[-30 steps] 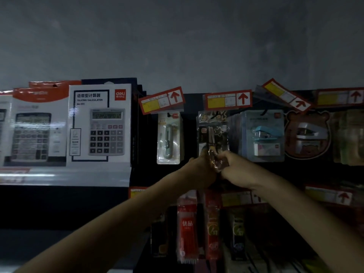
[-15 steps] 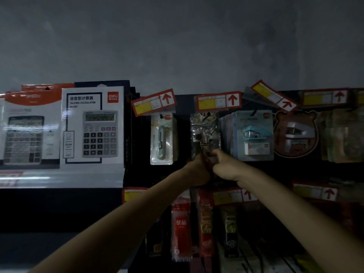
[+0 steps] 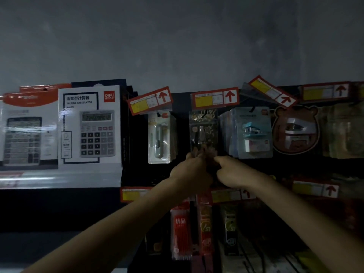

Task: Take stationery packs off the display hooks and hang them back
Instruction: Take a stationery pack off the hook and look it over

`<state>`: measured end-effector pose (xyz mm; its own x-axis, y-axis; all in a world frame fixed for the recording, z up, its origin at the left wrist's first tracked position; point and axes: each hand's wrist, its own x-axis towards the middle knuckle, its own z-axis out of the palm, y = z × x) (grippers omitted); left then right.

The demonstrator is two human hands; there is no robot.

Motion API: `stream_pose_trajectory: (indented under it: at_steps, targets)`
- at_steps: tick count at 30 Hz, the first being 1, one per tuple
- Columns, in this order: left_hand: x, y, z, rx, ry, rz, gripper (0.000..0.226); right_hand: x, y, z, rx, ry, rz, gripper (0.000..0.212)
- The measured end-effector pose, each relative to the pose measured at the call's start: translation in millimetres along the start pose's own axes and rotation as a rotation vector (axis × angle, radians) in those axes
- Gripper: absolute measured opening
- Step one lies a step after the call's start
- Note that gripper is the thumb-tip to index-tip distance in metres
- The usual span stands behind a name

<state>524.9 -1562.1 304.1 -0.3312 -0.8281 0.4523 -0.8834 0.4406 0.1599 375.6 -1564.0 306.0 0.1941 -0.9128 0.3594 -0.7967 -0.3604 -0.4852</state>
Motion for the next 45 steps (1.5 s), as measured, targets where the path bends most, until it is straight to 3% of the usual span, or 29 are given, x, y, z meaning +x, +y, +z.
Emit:
stream_pose_trajectory:
  at_steps: [2, 6, 12, 17, 24, 29, 35, 38, 45]
  targets:
    - [-13, 8, -5, 0.148, 0.084, 0.028, 0.059, -2, 5, 4, -0.039, 0.049, -0.019, 0.023]
    - [-15, 23, -12, 0.296, 0.237, 0.040, 0.070, -17, 15, 6, -0.061, 0.210, -0.077, 0.007]
    - [19, 29, -12, 0.317, 0.366, 0.021, 0.071, -55, 17, 4, -0.084, 0.431, -0.254, 0.015]
    - [52, 31, -7, 0.284, 0.380, -0.058, 0.079, -58, 36, 2, -0.154, 0.622, -0.340, 0.019]
    - [80, 30, 0, 0.248, 0.399, -0.092, 0.085, -58, 60, 2, -0.154, 0.721, -0.411, 0.025]
    - [90, 27, 6, 0.269, 0.353, -0.114, 0.101, -55, 74, 6, -0.308, 0.795, -0.442, 0.037]
    - [101, 26, 10, 0.234, 0.383, -0.105, 0.097, -57, 89, 12, -0.408, 0.906, -0.570, 0.040]
    - [110, 20, 18, 0.281, 0.390, -0.122, 0.111, -58, 89, 11, -0.450, 0.921, -0.609, 0.041]
    - [125, 14, 22, 0.310, 0.398, -0.137, 0.112, -52, 92, 13, -0.476, 0.913, -0.593, 0.044]
